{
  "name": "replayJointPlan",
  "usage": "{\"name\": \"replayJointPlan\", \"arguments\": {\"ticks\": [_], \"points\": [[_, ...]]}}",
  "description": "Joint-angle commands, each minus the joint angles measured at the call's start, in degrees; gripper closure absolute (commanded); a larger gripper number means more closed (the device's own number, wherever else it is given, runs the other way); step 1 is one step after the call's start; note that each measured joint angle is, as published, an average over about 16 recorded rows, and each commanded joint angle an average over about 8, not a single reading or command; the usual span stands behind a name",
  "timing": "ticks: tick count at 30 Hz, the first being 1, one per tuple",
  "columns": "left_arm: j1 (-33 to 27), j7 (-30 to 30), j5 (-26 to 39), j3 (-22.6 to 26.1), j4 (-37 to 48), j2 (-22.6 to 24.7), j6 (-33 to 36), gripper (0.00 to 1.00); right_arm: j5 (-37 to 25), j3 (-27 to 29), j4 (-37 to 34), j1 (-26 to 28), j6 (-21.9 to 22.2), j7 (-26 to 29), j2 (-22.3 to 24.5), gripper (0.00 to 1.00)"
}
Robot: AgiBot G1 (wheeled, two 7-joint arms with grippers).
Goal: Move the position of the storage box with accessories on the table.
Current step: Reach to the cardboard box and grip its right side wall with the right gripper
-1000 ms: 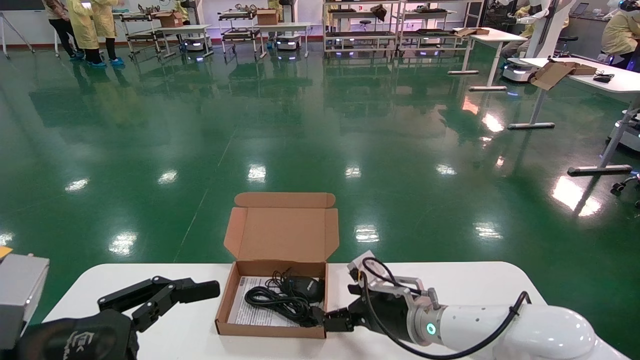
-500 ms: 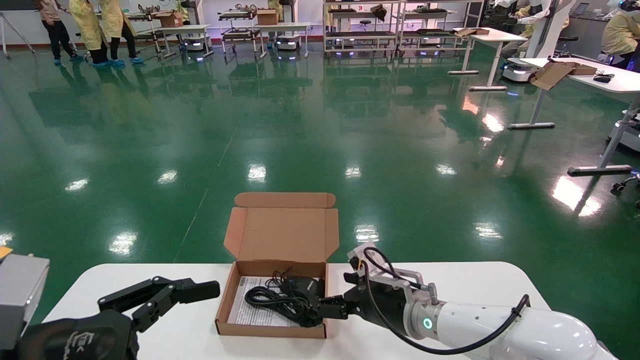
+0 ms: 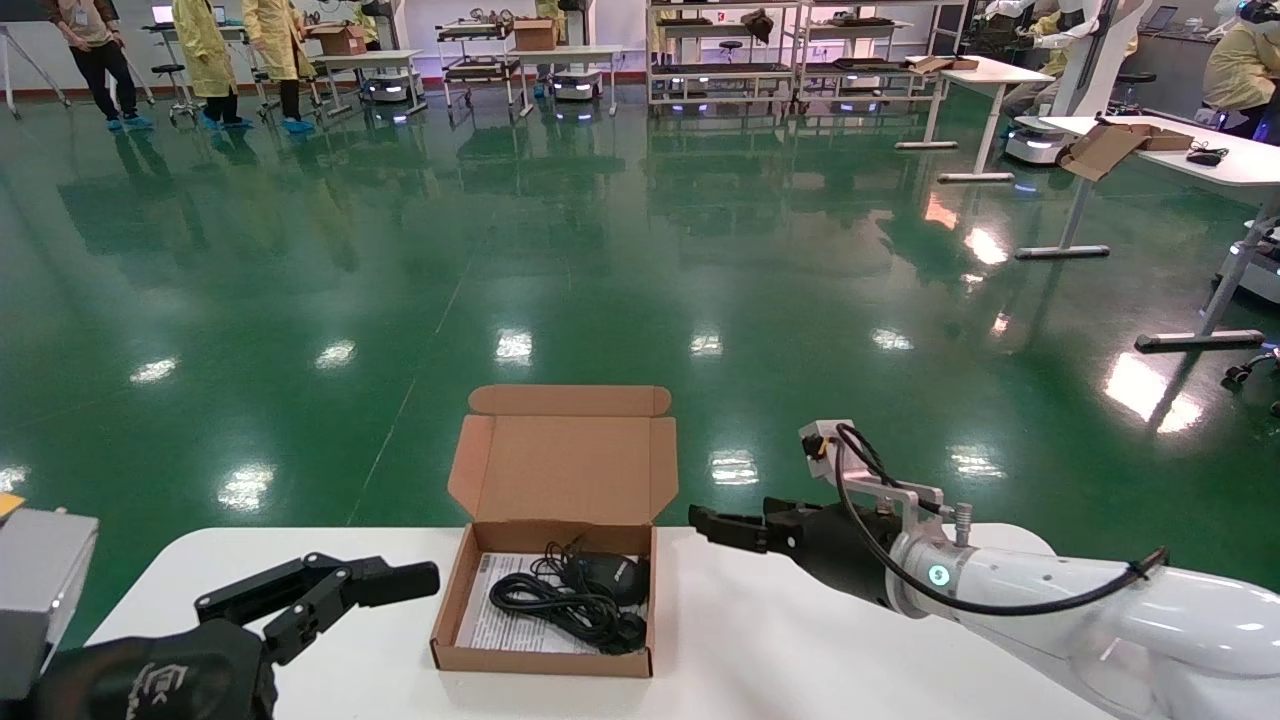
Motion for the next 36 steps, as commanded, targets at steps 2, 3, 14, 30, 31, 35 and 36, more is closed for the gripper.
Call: {"name": "replayJointPlan", "arguments": {"ticks": [2,3,14,30,31,35,36], "points": [[0.00,0.00,0.00,0.00,0.00,0.00,0.00,0.00,0.38,0.11,-1.41,0.47,1.48,3.38,-1.39,0.00],[0.00,0.00,0.00,0.00,0.00,0.00,0.00,0.00,0.35,0.01,-1.59,0.49,2.04,4.27,-1.78,0.00],[0.00,0.00,0.00,0.00,0.00,0.00,0.00,0.00,-1.01,-3.95,3.30,-1.88,8.83,15.05,-3.48,0.00],[0.00,0.00,0.00,0.00,0.00,0.00,0.00,0.00,-3.10,-17.40,15.69,-5.82,20.76,33.25,-3.64,0.00],[0.00,0.00,0.00,0.00,0.00,0.00,0.00,0.00,-3.20,-18.28,16.20,-6.02,21.36,34.18,-3.63,0.00],[0.00,0.00,0.00,0.00,0.00,0.00,0.00,0.00,-3.59,-21.57,17.89,-6.72,23.53,37.57,-3.56,0.00],[0.00,0.00,0.00,0.00,0.00,0.00,0.00,0.00,-3.68,-22.31,18.24,-6.85,24.03,38.31,-3.54,0.00]]}}
